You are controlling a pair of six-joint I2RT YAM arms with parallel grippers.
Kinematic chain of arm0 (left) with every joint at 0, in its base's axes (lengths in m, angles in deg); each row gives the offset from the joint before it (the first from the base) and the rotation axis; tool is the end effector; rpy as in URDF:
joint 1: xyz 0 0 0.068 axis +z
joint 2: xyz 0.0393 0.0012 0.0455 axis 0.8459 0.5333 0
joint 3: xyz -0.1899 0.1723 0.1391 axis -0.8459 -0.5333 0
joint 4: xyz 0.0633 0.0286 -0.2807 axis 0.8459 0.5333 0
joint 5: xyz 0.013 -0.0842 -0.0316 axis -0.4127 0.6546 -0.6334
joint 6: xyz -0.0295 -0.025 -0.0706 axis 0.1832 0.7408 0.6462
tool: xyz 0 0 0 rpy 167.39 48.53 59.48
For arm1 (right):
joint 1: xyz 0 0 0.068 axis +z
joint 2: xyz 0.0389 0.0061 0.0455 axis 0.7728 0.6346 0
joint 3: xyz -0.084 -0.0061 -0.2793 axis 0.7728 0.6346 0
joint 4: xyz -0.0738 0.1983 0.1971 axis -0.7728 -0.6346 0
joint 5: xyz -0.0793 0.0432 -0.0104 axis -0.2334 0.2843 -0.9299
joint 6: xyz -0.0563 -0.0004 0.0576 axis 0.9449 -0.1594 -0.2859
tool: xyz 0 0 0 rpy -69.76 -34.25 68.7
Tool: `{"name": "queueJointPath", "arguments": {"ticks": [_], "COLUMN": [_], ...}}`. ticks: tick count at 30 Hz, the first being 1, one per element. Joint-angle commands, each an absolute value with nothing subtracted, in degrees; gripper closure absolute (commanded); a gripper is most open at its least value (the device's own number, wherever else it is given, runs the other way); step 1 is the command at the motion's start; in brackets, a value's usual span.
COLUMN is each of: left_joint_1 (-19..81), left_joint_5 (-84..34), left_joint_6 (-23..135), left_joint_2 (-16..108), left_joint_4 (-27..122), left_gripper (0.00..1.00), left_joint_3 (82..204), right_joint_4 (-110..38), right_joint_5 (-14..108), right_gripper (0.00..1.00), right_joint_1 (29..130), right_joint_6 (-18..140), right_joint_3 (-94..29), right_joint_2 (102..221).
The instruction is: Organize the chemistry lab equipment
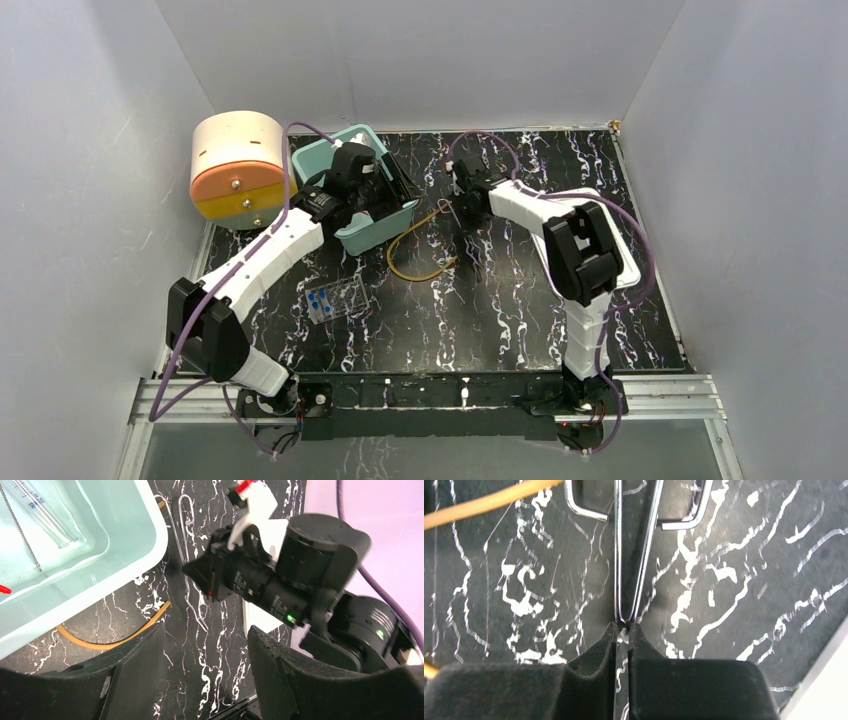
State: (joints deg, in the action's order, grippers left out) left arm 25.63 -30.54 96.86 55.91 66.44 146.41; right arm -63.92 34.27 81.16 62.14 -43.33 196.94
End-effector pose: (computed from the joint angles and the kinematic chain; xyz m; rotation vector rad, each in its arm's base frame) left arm 0.3415 -0.2186 0.3437 -0.3433 2.1499 -0.9405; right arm 0.4233 0.2433 0.1558 -0.5273 2.5481 0.1228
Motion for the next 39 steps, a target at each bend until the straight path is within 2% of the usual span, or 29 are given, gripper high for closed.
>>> {"name": "queueJointPath", "arguments": {"ticks": [1, 10, 15, 19, 24, 31, 39], "left_joint_1": [26.3, 26.9, 27.0, 27.0, 27.0, 27.0, 26.9], "left_joint_5": [-29.1, -24.1, -19.5, -17.5, -16.6, -17.6, -22.5], "left_joint_6": [96.5, 99.1, 100.8, 102.0, 102.2, 102.0, 99.7], "left_joint_2": [53.1, 54.4, 56.9, 59.5, 62.3, 65.0, 66.0], "left_joint_4": [66.0, 62.8, 58.9, 56.7, 54.4, 53.3, 55.5], "left_gripper": [0.39, 0.32, 0.2, 0.18, 0.24, 0.25, 0.56], "left_joint_3": [146.2, 146.6, 147.1, 147.2, 149.0, 150.8, 152.8], "right_joint_4": [-60.7, -50.9, -47.2, -44.7, -40.4, -37.6, -37.1], "right_joint_5": [33.4, 39.4, 45.7, 50.0, 54.7, 57.7, 59.3], "right_gripper": [0.96, 0.96, 0.95, 0.95, 0.94, 0.94, 0.94], "right_joint_1": [81.1, 81.1, 81.1, 81.1, 81.1, 81.2, 81.4], "right_joint_6": [59.1, 53.0, 49.5, 46.1, 40.2, 36.5, 36.7], "right_joint_3": [-39.5, -30.2, -28.2, -27.8, -26.4, -25.6, -25.8], "right_joint_2": [186.4, 172.7, 168.0, 165.5, 163.1, 163.3, 164.3]}}
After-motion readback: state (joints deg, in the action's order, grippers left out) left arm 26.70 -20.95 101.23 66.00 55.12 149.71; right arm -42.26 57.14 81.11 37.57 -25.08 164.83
